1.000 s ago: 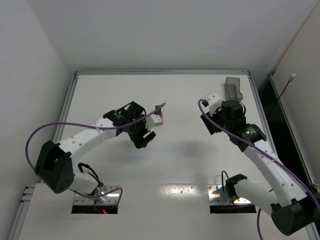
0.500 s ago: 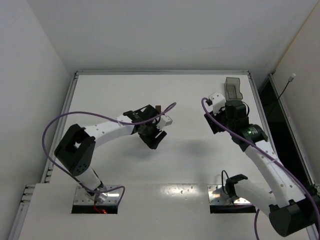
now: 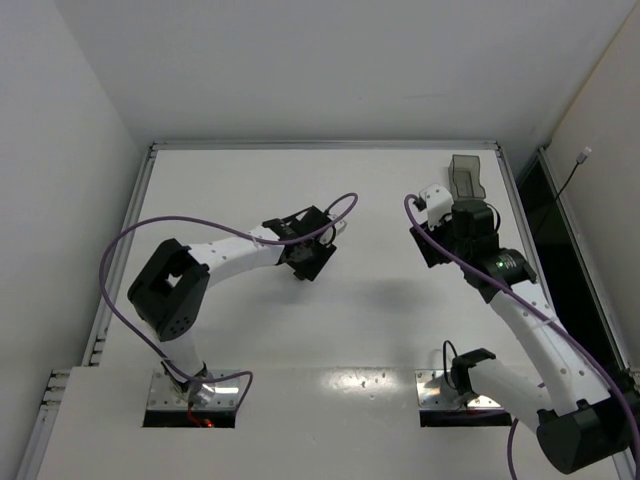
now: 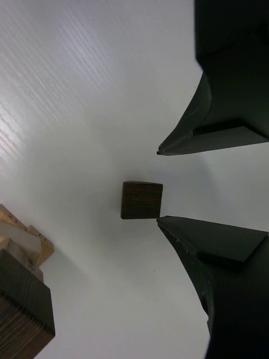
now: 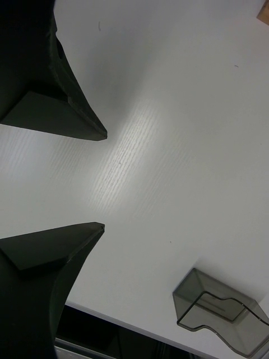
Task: Build the wood block tower
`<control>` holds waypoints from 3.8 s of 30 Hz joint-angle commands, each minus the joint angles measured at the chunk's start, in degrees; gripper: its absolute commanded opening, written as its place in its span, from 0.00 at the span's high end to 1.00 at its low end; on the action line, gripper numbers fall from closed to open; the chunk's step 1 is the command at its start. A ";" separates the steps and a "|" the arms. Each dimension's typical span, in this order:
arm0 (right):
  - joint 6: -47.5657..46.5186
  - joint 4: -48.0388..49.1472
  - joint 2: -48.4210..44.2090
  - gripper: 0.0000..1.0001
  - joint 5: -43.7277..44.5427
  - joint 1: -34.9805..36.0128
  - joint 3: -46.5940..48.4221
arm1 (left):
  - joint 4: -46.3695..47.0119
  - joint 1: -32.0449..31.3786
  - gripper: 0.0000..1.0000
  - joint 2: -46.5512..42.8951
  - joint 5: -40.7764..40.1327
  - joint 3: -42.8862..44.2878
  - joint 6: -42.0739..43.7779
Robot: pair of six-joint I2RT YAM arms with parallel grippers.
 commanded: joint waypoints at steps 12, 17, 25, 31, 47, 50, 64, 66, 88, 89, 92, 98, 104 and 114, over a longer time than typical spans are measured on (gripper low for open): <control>0.41 1.56 -0.40 0.43 -0.75 -0.41 0.29 | 3.92 0.90 0.56 0.73 1.36 -1.87 0.54; 0.41 1.56 0.12 0.43 -0.75 -0.41 0.29 | 4.45 1.96 0.53 0.74 0.66 -2.40 0.54; 0.94 2.08 0.65 0.43 -1.28 -0.41 0.29 | 6.11 3.28 0.47 1.79 0.13 -3.97 0.54; 0.94 2.08 0.65 0.43 -1.28 -0.41 0.29 | 6.12 4.42 0.47 2.84 1.36 -3.98 0.54; 1.47 2.61 1.70 0.41 -1.28 -0.41 0.29 | 8.22 6.00 0.65 4.52 4.79 -3.98 0.54; 1.47 2.61 1.70 0.41 -1.28 -0.41 0.29 | 8.22 6.00 0.74 4.52 5.93 -3.98 0.54; -0.11 4.19 -1.45 0.32 -6.80 0.20 -1.45 | 8.57 10.40 1.00 -6.53 38.40 -3.45 -3.40; -0.64 7.26 -2.95 0.29 -10.66 0.21 -3.21 | 12.25 11.97 1.00 -8.48 51.16 -4.24 -6.04; 6.58 38.13 -11.13 0.17 -49.18 6.09 -14.39 | -1.91 25.16 1.00 -6.92 98.83 7.19 -11.13; 1.17 37.25 -10.34 0.17 -48.13 7.40 -13.51 | -0.49 25.16 1.00 -6.91 98.83 6.66 -14.72; -14.01 34.61 -11.29 0.20 -42.16 13.03 -13.50 | 4.61 25.16 1.00 -6.39 98.83 5.51 -21.22; -30.69 41.43 -13.24 0.29 -29.50 22.87 -18.16 | 15.85 25.16 1.00 -5.24 98.83 2.52 -33.19; -49.83 53.31 -13.76 0.43 -16.58 34.03 -27.20 | 24.12 22.53 1.00 -4.10 98.83 0.77 -43.92; -59.09 73.09 -8.67 0.53 -7.00 41.60 -35.48 | 27.99 18.22 1.00 -4.71 98.83 -2.13 -51.48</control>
